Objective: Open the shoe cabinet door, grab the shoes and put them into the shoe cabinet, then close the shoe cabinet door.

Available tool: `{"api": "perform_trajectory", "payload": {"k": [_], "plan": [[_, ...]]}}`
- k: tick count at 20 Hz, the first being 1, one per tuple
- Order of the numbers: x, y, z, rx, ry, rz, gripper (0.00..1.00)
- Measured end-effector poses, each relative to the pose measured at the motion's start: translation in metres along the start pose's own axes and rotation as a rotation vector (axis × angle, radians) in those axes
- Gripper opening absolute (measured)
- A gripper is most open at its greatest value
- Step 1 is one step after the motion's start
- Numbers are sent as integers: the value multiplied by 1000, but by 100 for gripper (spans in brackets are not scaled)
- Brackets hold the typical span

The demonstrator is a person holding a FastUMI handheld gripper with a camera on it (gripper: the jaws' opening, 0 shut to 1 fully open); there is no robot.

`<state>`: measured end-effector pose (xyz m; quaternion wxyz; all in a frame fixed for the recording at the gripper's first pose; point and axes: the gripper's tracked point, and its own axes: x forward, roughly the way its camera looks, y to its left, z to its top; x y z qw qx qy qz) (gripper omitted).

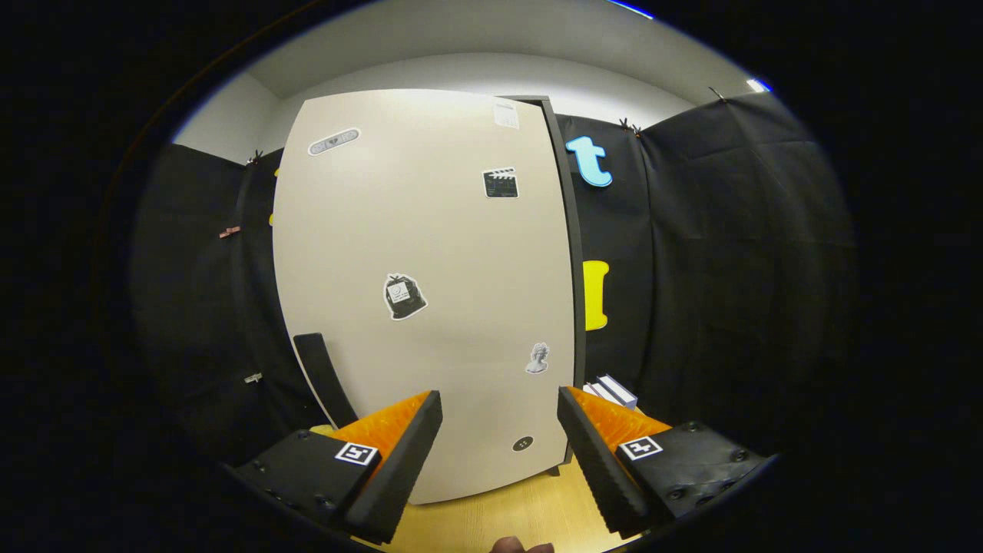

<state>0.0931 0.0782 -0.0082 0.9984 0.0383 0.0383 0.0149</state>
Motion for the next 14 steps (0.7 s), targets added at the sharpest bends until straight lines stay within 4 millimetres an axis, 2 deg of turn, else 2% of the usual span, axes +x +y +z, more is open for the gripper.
{"api": "perform_trajectory", "payload": {"k": [6,10,14], "plan": [[0,-17,-5,-24,1,-29,98],[1,-17,-5,-34,4,-21,98],[-1,-8,-2,-49,-15,5,98]]}}
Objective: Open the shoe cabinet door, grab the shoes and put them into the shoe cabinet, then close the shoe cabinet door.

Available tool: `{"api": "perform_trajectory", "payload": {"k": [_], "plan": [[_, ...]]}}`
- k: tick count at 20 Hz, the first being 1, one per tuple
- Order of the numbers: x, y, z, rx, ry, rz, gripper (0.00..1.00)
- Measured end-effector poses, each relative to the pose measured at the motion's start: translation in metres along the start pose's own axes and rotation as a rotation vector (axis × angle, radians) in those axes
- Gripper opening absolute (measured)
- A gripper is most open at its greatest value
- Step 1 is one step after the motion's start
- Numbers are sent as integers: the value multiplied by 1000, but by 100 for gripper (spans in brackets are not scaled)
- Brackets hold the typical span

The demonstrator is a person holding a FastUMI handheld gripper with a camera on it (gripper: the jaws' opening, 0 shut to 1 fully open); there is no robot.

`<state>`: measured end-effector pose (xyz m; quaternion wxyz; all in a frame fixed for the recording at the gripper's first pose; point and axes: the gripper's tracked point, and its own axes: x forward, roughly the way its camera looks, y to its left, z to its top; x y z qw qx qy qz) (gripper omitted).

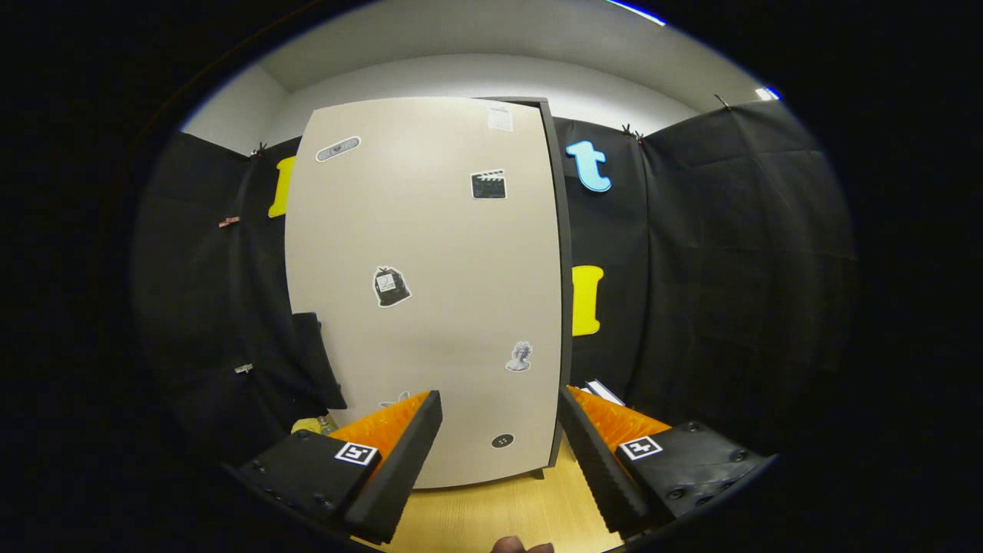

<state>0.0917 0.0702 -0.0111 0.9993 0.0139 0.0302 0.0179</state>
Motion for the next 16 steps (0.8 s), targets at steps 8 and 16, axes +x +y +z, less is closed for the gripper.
{"api": "perform_trajectory", "payload": {"k": [8,16], "plan": [[0,1,0,5,1,15,98],[-1,-2,3,11,-3,16,98]]}}
